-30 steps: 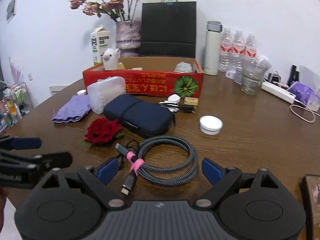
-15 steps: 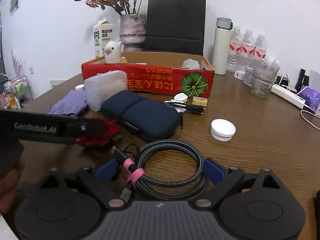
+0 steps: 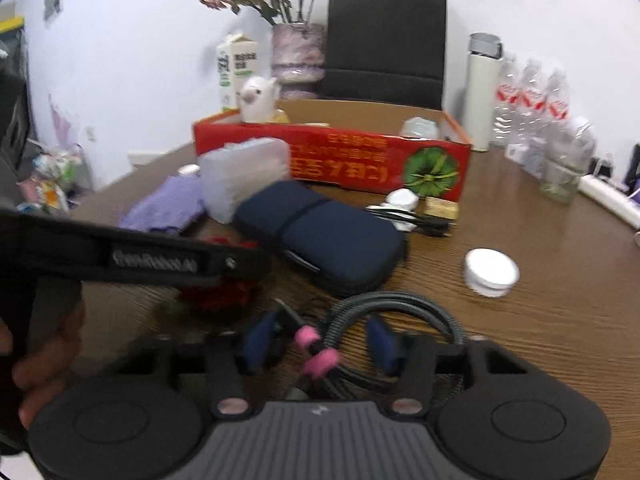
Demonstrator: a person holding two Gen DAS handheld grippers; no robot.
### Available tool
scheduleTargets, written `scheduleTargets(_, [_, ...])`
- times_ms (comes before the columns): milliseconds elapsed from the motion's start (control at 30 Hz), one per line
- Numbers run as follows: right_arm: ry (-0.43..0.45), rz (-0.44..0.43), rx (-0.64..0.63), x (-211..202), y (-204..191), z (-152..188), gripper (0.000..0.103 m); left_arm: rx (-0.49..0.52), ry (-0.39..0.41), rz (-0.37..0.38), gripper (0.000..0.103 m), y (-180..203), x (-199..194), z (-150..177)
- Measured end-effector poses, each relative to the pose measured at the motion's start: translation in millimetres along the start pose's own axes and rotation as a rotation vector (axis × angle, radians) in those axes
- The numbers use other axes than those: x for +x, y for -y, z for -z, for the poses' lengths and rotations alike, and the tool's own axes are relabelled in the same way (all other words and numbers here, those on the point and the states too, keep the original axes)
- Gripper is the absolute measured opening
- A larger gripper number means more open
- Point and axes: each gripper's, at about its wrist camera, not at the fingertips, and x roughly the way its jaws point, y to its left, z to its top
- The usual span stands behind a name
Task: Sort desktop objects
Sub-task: 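Grasp the red rose with the left tool while the right tool grasps the braided cable, then lower the rose and cable into the box and open both tools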
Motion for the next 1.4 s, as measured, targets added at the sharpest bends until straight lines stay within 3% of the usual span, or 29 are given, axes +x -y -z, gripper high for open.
scheduleTargets(133, [-0.002, -0.001, 0.000, -2.2, -2.4, 0.3, 0.035, -0.006, 0.028, -0.008, 0.034, 1.6, -15.5, 1.9])
scheduleTargets(400, [0.123, 0.049, 0.052, -28.0, 7.1, -5.3, 0.030, 0.000, 0.148, -0.006, 0.033, 4.1, -58.5, -14.3])
scheduleTargets(567, [0.176, 0.082, 0.046, -43.3, 13.3, -17.0, 0.015, 0.021, 0.200, -0.012, 0.033, 5.7, -71.3, -28.2])
scheduleTargets(867, [0.200, 0.059, 0.098, -56.6, 26.3, -26.5, 0.009, -0.004, 0.194, -0.031, 0.033, -0.3, -71.5, -30.3])
scheduleTargets(1033, [0.273, 0.048, 0.094, -72.4, 25.3, -41.2, 0.008, 0.006, 0.223, -0.019, 0.033, -1.1, -76.1, -41.1])
scheduleTargets(1200, [0.351, 0.042, 0.058, -83.3, 29.8, -81.3, 0.008, 0.064, 0.273, 0.003, 0.033, -0.4, -76.1, -77.9])
scheduleTargets(1333, [0.427, 0.031, -0.003, -84.6, 35.9, -138.2, 0.008, 0.059, 0.283, 0.010, 0.033, -7.4, -60.9, -129.1])
scheduleTargets(1400, [0.423, 0.018, -0.025, -75.4, 40.2, -169.4, 0.008, 0.067, 0.268, 0.005, 0.033, -9.3, -44.8, -156.9])
